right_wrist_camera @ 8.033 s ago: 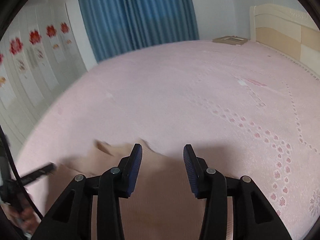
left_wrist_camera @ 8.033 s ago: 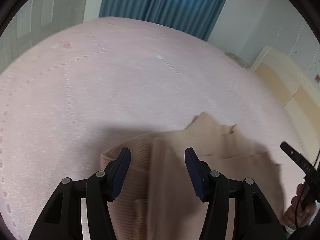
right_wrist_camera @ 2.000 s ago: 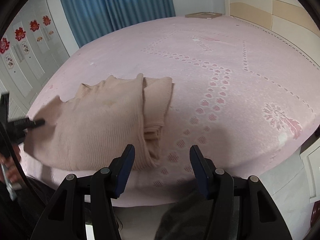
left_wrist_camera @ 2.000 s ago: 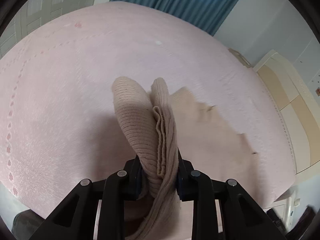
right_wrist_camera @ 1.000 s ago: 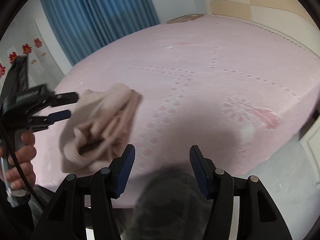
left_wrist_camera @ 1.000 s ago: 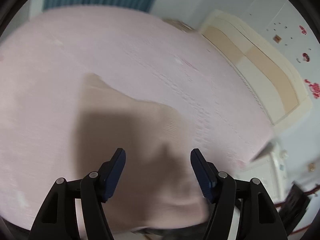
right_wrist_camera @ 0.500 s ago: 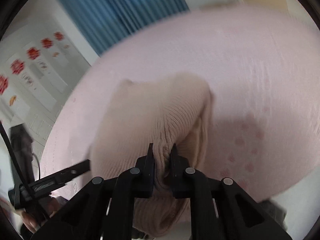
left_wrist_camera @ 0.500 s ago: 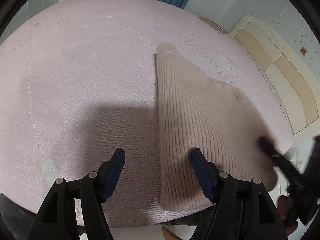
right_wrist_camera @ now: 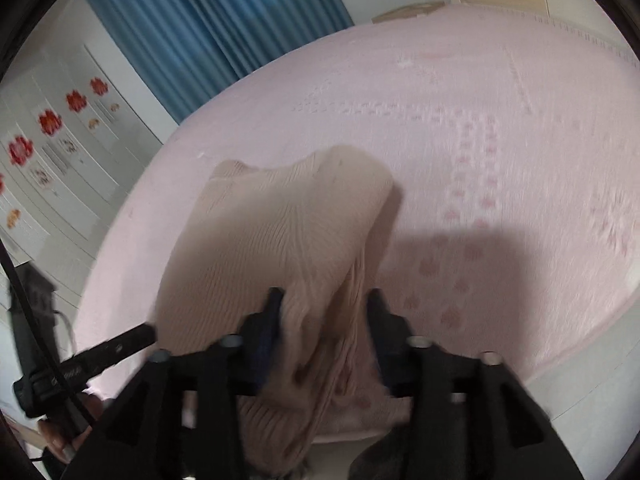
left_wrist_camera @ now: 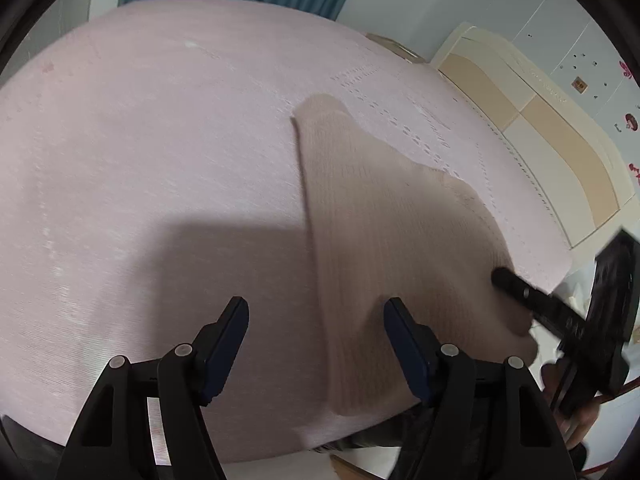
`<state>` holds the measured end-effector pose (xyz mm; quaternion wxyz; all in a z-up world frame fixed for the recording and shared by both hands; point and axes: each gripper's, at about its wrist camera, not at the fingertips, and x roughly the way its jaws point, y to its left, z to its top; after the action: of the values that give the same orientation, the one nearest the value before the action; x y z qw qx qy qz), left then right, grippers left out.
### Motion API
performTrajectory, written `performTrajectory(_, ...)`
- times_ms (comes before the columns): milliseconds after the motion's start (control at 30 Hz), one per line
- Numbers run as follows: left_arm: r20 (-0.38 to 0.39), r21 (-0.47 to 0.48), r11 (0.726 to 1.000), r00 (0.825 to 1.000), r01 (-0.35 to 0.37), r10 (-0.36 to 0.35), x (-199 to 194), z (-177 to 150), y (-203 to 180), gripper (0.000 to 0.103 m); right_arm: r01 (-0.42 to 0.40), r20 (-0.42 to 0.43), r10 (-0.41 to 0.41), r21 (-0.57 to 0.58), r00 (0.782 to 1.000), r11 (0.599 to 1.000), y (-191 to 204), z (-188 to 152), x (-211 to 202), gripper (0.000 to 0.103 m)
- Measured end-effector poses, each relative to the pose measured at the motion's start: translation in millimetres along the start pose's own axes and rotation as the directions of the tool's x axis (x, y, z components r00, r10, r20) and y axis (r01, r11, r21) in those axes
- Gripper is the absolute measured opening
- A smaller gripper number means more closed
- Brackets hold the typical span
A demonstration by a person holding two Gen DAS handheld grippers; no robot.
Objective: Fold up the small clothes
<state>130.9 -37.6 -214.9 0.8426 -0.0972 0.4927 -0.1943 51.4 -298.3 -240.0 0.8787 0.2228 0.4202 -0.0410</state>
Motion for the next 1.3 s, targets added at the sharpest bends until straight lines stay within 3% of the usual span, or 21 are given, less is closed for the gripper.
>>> performTrajectory(133, 0.042, -0.017, 0.995, 0.995, -0.094, 0.095, -9, 4, 16, 0.068, -0.022, -0.103, 0.023, 0.017, 0.994, 1.000, 1, 18, 24, 0.054)
performTrajectory(300, 0.076, -0.083, 0.993, 0.993, -0.087, 0.094, -20, 10, 37, 0.068, -0.103, -0.160, 0.118, 0.098, 0.980, 0.990, -14, 24, 51, 0.070)
performTrajectory(433, 0.077, -0.145, 0.987, 0.994, -0.065, 0.076, -23, 9, 54, 0.068, -0.136, -0.180, 0.147, 0.073, 0.973, 0.988, -12, 27, 62, 0.072)
performTrajectory(500, 0.077, -0.175, 0.983, 0.995, -0.050, 0.064, -24, 6, 60, 0.068, -0.161, -0.195, 0.169, 0.056, 0.966, 0.985, -9, 28, 66, 0.070)
performTrajectory(667, 0.088, -0.233, 0.972, 0.995, -0.015, 0.036, -33, -6, 72, 0.068, -0.245, -0.237, 0.265, 0.111, 0.935, 0.963, -7, 49, 73, 0.042)
performTrajectory(867, 0.106, -0.262, 0.965, 0.994, -0.001, 0.030, -45, -9, 83, 0.068, -0.317, -0.185, 0.338, 0.136, 0.923, 0.939, 27, 71, 35, 0.038)
performTrajectory(1133, 0.147, -0.254, 0.967, 0.989, 0.017, 0.021, -69, -7, 96, 0.068, -0.261, -0.091, 0.267, 0.071, 0.959, 0.963, 70, 98, -25, 0.037)
performTrajectory(1300, 0.157, -0.269, 0.963, 0.987, 0.016, 0.027, -69, -4, 109, 0.068, -0.165, -0.060, 0.167, 0.042, 0.984, 0.985, 80, 115, -49, 0.037)
